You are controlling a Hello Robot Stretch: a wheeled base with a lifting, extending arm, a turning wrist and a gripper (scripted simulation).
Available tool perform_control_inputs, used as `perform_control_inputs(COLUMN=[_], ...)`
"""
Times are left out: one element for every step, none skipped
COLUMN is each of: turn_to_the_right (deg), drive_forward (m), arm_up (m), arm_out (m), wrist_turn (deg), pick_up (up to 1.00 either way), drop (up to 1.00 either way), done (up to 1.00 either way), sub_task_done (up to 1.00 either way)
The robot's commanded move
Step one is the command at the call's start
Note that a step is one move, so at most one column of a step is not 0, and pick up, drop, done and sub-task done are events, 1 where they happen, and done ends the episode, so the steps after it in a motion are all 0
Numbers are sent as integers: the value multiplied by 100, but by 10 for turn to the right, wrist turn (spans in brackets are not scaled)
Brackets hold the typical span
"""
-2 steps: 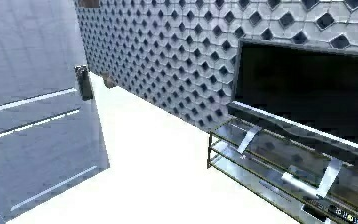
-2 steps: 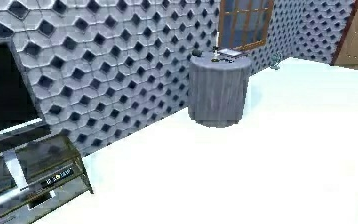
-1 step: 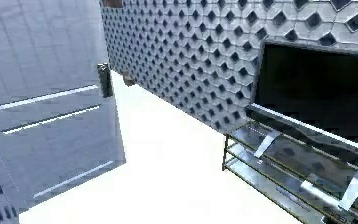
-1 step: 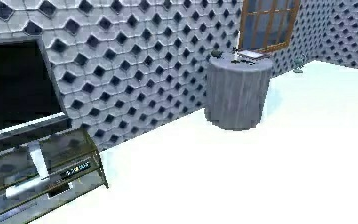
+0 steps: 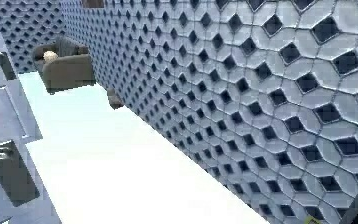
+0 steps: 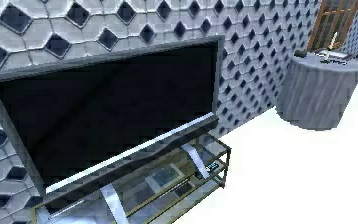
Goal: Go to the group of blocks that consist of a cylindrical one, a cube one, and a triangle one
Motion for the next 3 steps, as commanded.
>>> perform_control_inputs(turn_to_the_right=[-60, 0, -210], drive_forward=[0, 55, 0], arm_up=[0, 0, 0], arm_out=[0, 0, 0], wrist_turn=[0, 0, 0], pick_up=[0, 0, 0], drop=[0, 0, 0], done=[0, 0, 0], sub_task_done=[0, 0, 0])
